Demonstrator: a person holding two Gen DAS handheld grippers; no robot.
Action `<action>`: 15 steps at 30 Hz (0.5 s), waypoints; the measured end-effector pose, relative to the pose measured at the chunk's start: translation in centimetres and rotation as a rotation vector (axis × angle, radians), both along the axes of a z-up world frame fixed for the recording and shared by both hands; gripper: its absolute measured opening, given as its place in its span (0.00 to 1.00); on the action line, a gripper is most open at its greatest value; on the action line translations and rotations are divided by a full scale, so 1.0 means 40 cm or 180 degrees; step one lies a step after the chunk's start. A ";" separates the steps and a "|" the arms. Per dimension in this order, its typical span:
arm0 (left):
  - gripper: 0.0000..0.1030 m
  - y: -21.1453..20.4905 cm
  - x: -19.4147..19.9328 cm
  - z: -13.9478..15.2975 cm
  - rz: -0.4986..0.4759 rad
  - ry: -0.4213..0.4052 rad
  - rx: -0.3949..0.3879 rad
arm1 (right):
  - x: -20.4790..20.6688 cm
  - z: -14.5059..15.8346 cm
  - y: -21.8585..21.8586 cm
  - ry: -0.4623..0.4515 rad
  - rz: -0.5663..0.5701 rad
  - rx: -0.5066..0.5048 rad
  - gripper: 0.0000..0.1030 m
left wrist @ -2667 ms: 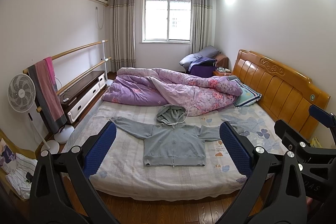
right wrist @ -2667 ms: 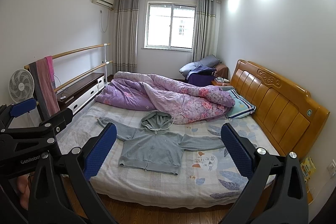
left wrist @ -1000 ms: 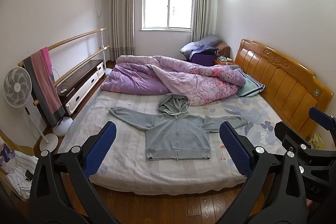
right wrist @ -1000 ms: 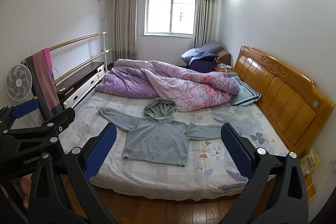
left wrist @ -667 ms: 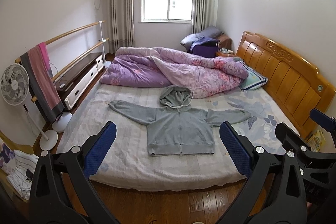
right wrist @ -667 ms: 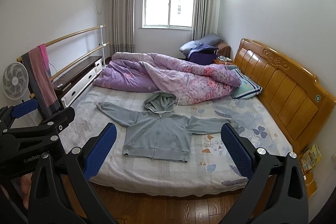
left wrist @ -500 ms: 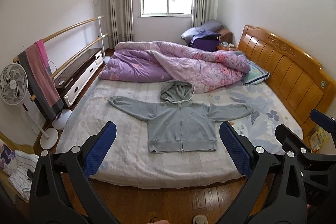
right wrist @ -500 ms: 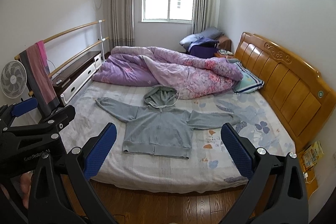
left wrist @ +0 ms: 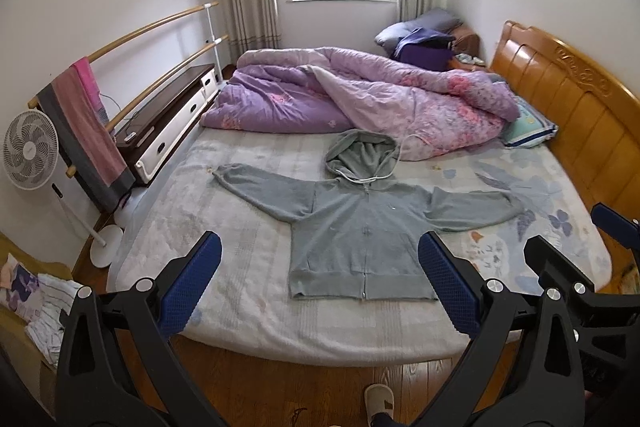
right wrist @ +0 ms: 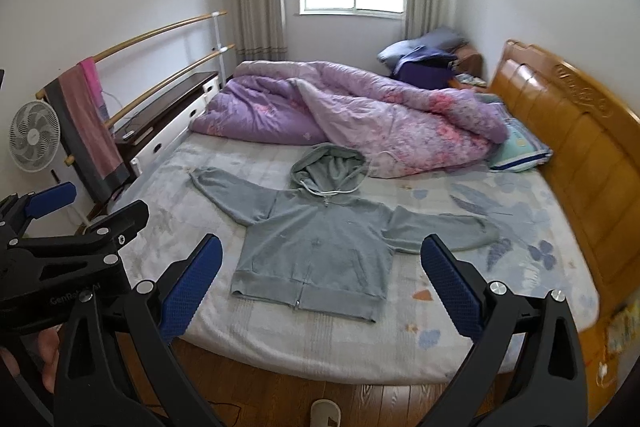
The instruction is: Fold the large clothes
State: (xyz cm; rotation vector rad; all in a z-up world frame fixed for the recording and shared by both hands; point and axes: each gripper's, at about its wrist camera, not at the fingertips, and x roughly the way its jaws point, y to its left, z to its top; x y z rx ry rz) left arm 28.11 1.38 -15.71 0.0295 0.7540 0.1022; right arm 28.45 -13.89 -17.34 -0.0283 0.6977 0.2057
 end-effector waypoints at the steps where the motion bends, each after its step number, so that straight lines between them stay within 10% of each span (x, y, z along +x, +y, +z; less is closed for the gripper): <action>1: 0.95 -0.002 0.027 -0.010 0.0035 0.0040 0.0012 | 0.040 -0.014 -0.006 0.0023 0.0058 -0.0002 0.93; 15: 0.95 0.051 0.290 -0.224 0.0456 0.0576 0.0101 | 0.327 -0.199 0.054 0.0471 0.0536 -0.0108 0.93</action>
